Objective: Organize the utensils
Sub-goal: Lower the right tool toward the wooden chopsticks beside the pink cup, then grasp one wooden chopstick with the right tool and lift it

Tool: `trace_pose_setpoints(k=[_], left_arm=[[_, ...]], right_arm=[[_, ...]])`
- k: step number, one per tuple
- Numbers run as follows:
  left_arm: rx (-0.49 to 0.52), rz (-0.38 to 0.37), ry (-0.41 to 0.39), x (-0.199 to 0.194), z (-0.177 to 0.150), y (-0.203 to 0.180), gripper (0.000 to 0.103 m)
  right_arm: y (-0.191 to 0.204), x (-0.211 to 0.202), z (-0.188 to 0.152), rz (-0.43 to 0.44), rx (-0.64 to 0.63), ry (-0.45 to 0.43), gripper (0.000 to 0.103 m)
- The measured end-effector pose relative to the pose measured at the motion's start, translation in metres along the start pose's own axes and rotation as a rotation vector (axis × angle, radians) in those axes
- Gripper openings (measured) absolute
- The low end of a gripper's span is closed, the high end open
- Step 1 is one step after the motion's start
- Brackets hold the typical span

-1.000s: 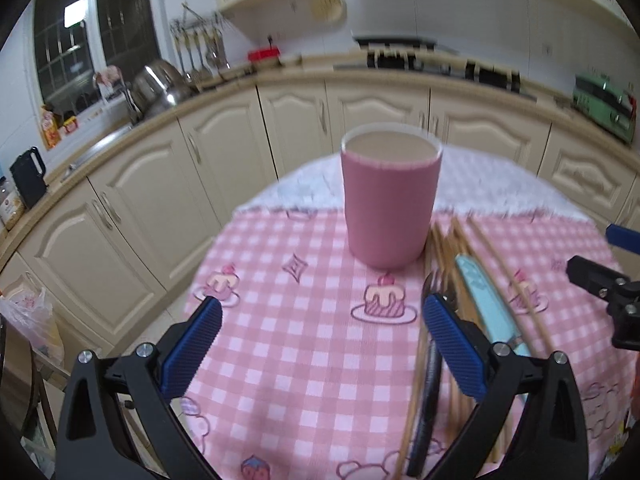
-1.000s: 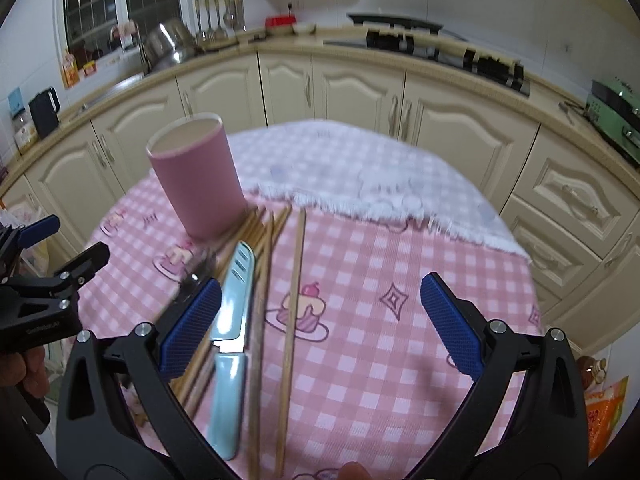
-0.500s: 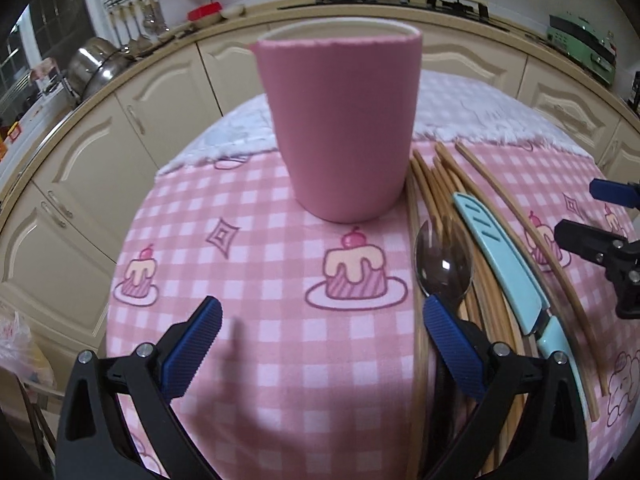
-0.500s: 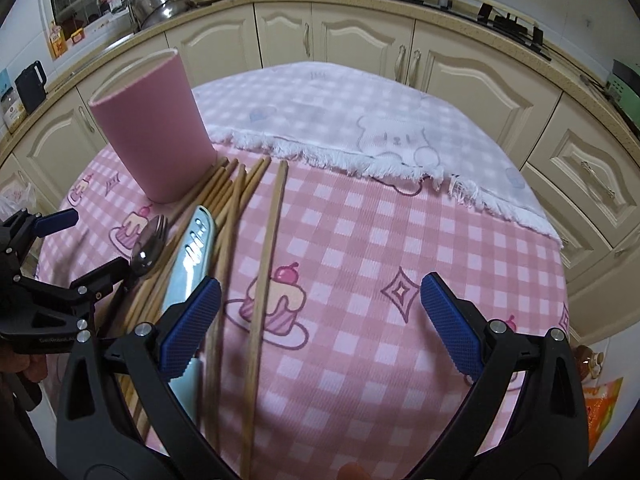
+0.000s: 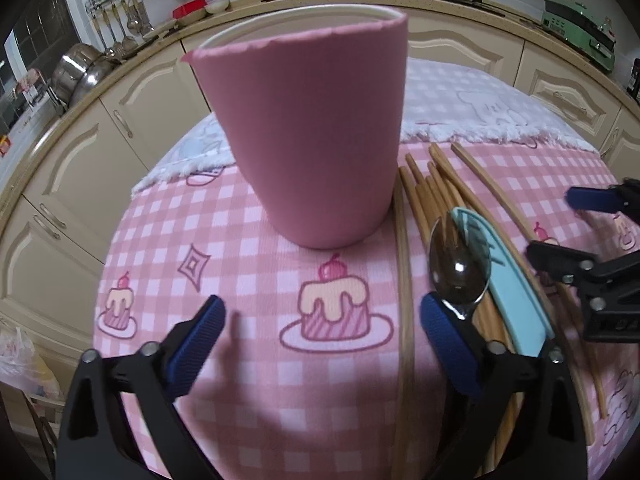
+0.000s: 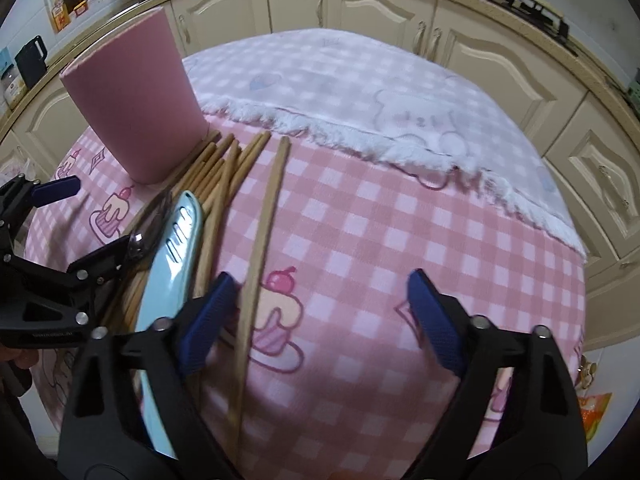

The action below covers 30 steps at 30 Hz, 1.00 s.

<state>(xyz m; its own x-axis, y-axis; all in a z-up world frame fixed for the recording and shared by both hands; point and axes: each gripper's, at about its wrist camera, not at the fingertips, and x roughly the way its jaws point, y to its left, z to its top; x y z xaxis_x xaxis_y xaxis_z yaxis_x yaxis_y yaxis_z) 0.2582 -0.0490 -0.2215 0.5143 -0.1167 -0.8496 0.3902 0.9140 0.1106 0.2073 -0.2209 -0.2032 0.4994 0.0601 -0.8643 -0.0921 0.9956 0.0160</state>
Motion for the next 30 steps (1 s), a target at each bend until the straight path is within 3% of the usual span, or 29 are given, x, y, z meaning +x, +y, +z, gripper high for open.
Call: trace_pose_setpoints(k=[3, 6, 7, 9, 11, 12, 20, 26, 30], left_arm=[[-0.023, -0.058, 0.011, 0.001, 0.005, 0.001, 0.073], [-0.010, -0.075, 0.008, 0.001, 0.006, -0.006, 0.059], [-0.009, -0.083, 0.007, 0.000, 0.007, -0.008, 0.054], [0.002, -0.098, 0.000, -0.001, 0.008, -0.013, 0.043], [0.014, -0.107, -0.003, -0.004, 0.004, -0.019, 0.015], [0.021, -0.118, 0.002, -0.007, 0.003, -0.022, 0.007], [-0.010, -0.160, -0.043, -0.030, -0.021, -0.018, 0.005], [-0.029, -0.183, -0.214, -0.077, -0.031, -0.012, 0.006], [-0.089, -0.192, -0.385, -0.110, -0.030, -0.003, 0.005]], right_arm=[[0.003, 0.002, 0.005, 0.000, -0.014, -0.001, 0.066], [0.007, 0.002, 0.010, 0.010, -0.029, -0.002, 0.034], [0.010, 0.002, 0.010, 0.009, -0.042, -0.001, 0.032], [0.016, 0.002, 0.009, 0.021, -0.069, -0.003, 0.017], [0.018, 0.000, 0.007, 0.038, -0.067, -0.006, 0.010], [0.017, -0.001, 0.005, 0.049, -0.059, -0.006, 0.007], [-0.011, -0.022, -0.011, 0.166, 0.057, -0.078, 0.006], [-0.031, -0.060, -0.012, 0.272, 0.142, -0.241, 0.006], [-0.035, -0.084, -0.006, 0.334, 0.154, -0.371, 0.006]])
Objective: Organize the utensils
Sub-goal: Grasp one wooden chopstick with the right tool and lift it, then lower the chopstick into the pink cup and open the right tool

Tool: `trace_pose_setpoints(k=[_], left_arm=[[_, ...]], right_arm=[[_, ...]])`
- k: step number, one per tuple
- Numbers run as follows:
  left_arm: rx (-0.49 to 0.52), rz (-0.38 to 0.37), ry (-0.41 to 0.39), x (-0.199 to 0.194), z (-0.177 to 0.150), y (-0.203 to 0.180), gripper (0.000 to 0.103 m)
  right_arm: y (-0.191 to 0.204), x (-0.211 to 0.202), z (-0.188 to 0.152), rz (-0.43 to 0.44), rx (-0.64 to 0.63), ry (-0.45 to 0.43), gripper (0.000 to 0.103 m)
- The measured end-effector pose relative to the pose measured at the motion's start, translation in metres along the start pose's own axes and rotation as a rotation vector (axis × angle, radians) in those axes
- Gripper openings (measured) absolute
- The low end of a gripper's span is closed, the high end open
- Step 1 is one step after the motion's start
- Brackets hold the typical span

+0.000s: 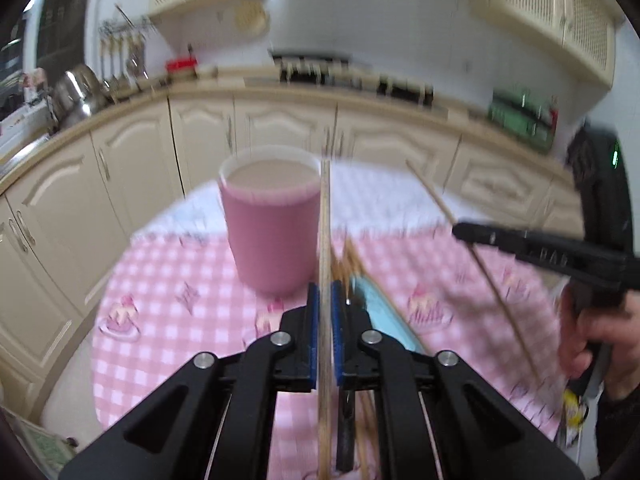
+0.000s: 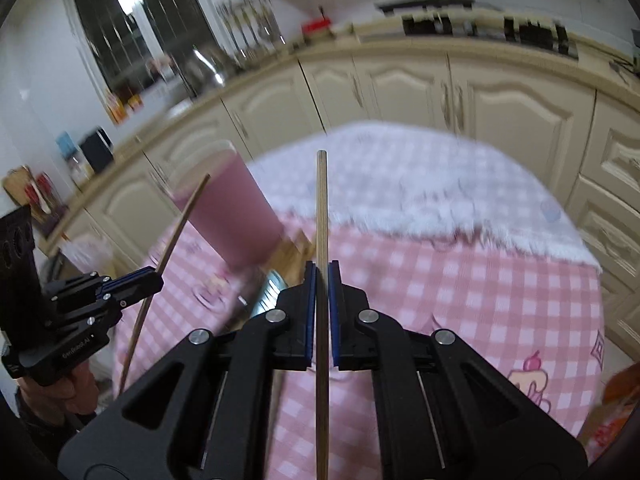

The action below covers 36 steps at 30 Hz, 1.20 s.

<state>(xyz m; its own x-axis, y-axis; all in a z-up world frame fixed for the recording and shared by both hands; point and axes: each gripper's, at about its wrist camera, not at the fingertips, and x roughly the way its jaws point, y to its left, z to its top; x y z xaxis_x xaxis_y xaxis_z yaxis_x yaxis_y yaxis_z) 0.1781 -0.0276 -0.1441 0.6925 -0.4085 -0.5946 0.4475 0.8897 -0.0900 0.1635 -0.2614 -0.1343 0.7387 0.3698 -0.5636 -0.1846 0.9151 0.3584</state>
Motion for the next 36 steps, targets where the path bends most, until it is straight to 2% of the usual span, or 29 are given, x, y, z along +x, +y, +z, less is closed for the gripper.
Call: trace_pose_setpoints(k=[5, 9, 14, 17, 20, 25, 30, 36], left_arm=[[-0.033, -0.018, -0.227, -0.035, 0.025, 0.002, 0.006], [-0.072, -0.023, -0.376, -0.051, 0.055, 0.013, 0.006], [-0.148, 0.000, -0.518, -0.046, 0.099, 0.035, 0.006], [-0.158, 0.037, -0.606, -0.034, 0.122, 0.040, 0.006], [-0.165, 0.051, -0.643, -0.021, 0.139, 0.041, 0.006], [-0.162, 0.088, -0.656, 0.005, 0.152, 0.045, 0.006], [-0.180, 0.105, -0.633, 0.032, 0.141, 0.055, 0.006], [-0.175, 0.118, -0.600, 0.050, 0.124, 0.061, 0.006]], right_arm=[[0.014, -0.020, 0.026, 0.091, 0.006, -0.144, 0.006], [0.034, -0.027, 0.059, 0.143, -0.011, -0.271, 0.006], [0.060, -0.012, 0.111, 0.182, 0.004, -0.390, 0.006], [0.075, 0.004, 0.136, 0.180, -0.006, -0.442, 0.006], [0.083, 0.022, 0.149, 0.179, 0.000, -0.471, 0.006], [0.084, 0.050, 0.156, 0.163, 0.020, -0.496, 0.006], [0.082, 0.076, 0.145, 0.146, 0.008, -0.464, 0.007], [0.076, 0.084, 0.131, 0.122, -0.006, -0.398, 0.007]])
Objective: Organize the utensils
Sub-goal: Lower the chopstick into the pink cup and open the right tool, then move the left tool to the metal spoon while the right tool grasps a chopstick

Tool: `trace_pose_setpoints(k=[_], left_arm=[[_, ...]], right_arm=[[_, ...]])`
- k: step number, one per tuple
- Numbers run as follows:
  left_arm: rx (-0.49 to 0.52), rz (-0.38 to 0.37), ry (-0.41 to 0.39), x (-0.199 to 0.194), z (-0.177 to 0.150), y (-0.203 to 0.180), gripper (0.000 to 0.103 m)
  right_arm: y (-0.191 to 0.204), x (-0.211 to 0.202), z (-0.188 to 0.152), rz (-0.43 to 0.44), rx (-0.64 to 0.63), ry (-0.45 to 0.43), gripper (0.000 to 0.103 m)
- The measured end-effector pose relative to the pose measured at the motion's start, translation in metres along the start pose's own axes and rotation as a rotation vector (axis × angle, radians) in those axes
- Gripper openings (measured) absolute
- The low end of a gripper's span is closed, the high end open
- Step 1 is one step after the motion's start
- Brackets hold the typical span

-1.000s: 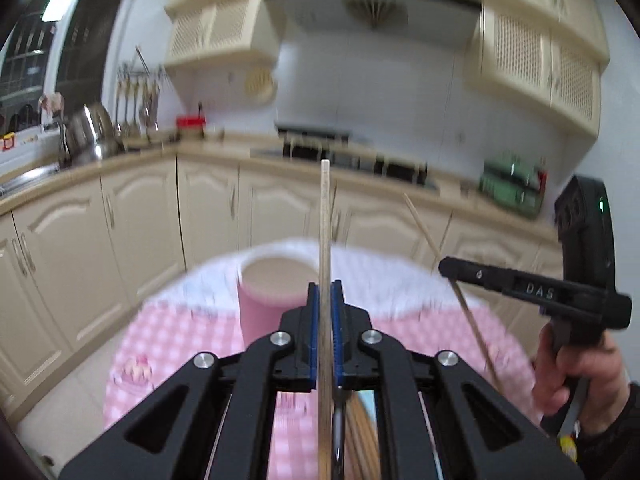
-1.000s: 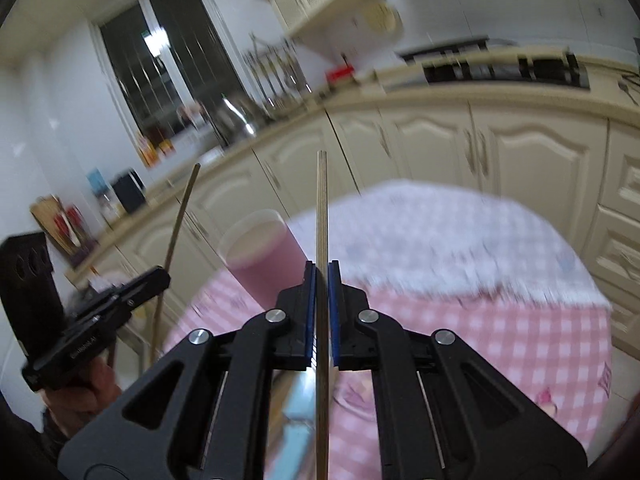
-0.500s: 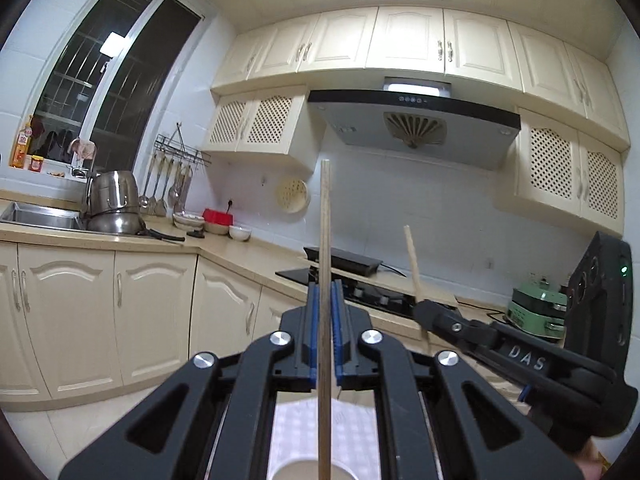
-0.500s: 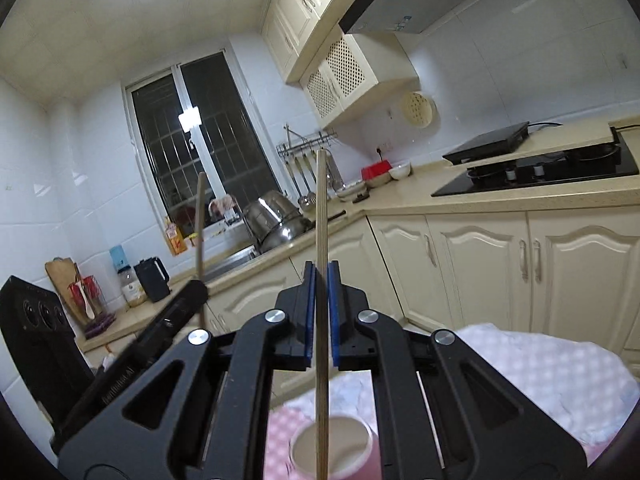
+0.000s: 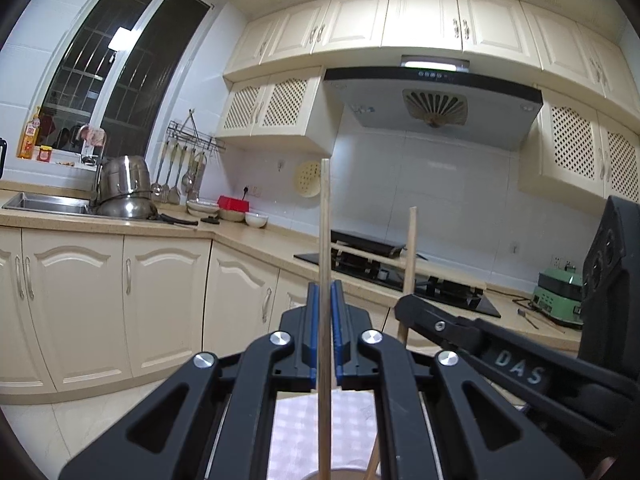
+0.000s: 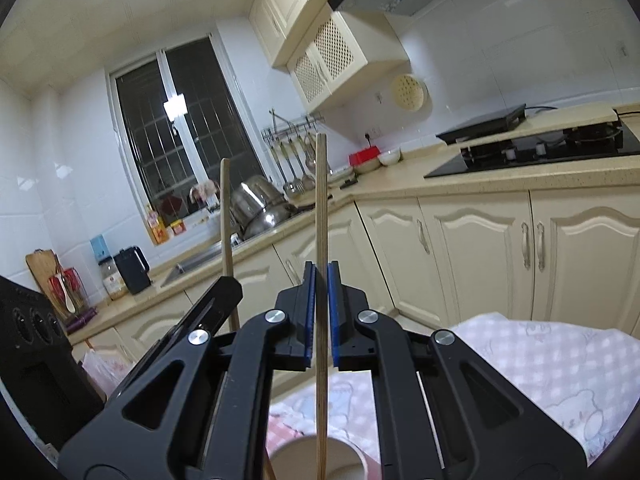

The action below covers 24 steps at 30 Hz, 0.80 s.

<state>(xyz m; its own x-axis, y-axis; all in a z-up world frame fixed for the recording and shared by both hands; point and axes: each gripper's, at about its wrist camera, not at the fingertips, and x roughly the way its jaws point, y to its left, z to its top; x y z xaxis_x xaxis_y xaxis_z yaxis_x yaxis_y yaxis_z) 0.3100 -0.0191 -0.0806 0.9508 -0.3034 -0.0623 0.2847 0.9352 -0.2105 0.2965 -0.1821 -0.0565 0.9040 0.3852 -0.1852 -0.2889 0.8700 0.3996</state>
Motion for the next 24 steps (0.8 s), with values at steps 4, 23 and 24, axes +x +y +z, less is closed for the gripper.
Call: trace_pose_setpoints(k=[4, 23, 24], left_arm=[[0.008, 0.017, 0.005, -0.010, -0.004, 0.003, 0.045], [0.071, 0.096, 0.097, -0.112, 0.017, -0.003, 0.099], [0.077, 0.100, 0.118, -0.117, 0.013, -0.004, 0.099]], right_arm=[[-0.002, -0.009, -0.003, -0.037, -0.020, 0.041, 0.020], [-0.026, -0.105, -0.023, -0.181, 0.040, 0.106, 0.097], [-0.027, -0.108, -0.026, -0.192, 0.041, 0.132, 0.097]])
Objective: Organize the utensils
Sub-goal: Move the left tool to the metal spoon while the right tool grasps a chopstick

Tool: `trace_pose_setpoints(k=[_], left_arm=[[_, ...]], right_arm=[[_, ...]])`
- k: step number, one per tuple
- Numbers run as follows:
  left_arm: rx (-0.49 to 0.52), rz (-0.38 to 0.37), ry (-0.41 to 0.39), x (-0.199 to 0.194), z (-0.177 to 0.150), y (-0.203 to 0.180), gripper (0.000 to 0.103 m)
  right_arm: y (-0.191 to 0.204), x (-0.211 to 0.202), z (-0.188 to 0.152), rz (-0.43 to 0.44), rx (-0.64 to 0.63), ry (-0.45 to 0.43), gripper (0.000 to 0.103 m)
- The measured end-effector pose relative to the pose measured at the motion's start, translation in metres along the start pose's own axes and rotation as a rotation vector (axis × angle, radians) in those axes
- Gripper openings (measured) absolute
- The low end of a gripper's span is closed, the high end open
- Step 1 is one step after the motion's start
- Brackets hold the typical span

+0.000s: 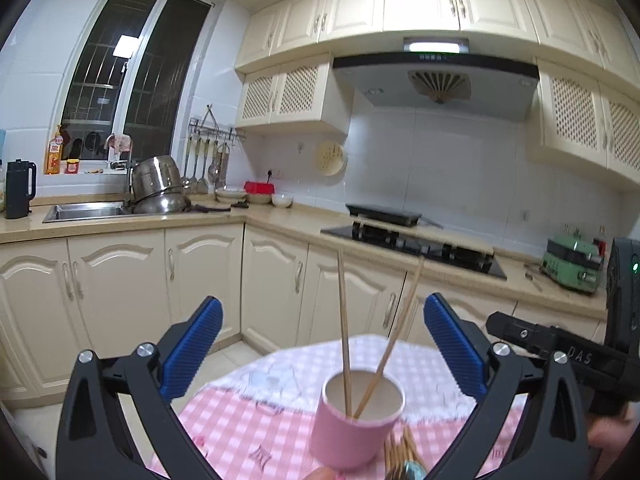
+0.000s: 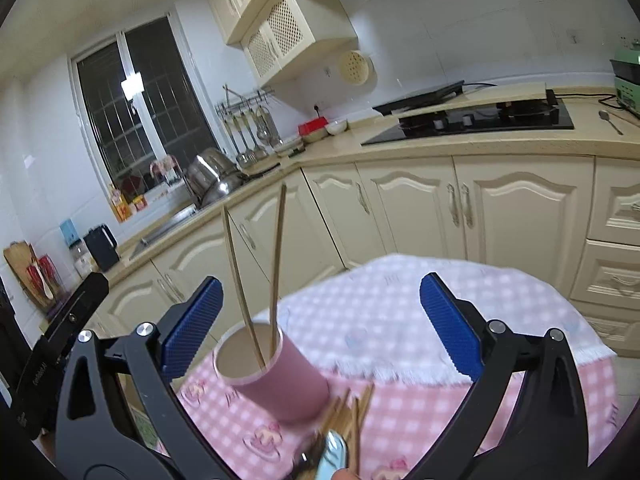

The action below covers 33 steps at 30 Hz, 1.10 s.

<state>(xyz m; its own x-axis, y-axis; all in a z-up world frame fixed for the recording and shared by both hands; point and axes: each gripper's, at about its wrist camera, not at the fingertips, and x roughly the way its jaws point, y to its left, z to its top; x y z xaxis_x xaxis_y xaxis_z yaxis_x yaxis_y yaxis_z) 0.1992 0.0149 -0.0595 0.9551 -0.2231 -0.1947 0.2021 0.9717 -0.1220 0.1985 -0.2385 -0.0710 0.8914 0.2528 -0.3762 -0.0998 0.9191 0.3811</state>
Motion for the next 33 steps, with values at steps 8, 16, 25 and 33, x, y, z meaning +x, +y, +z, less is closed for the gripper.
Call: trace_pose_setpoints(k=[8, 16, 25, 33], left_arm=[[0.047, -0.027, 0.129, -0.011, -0.036, -0.007, 0.099], [0.112, -0.075, 0.359, 0.012, -0.077, -0.019, 0.099], [0.210, -0.106, 0.576, 0.042, -0.128, -0.037, 0.099], [0.211, -0.157, 0.698, 0.065, -0.152, -0.039, 0.098]], right_arm=[[-0.012, -0.007, -0.036, -0.047, -0.025, 0.165, 0.097], [-0.030, -0.005, -0.064, -0.096, -0.067, 0.318, 0.097], [-0.033, 0.017, -0.102, -0.126, -0.153, 0.486, 0.097], [-0.032, 0.028, -0.116, -0.113, -0.168, 0.543, 0.089]])
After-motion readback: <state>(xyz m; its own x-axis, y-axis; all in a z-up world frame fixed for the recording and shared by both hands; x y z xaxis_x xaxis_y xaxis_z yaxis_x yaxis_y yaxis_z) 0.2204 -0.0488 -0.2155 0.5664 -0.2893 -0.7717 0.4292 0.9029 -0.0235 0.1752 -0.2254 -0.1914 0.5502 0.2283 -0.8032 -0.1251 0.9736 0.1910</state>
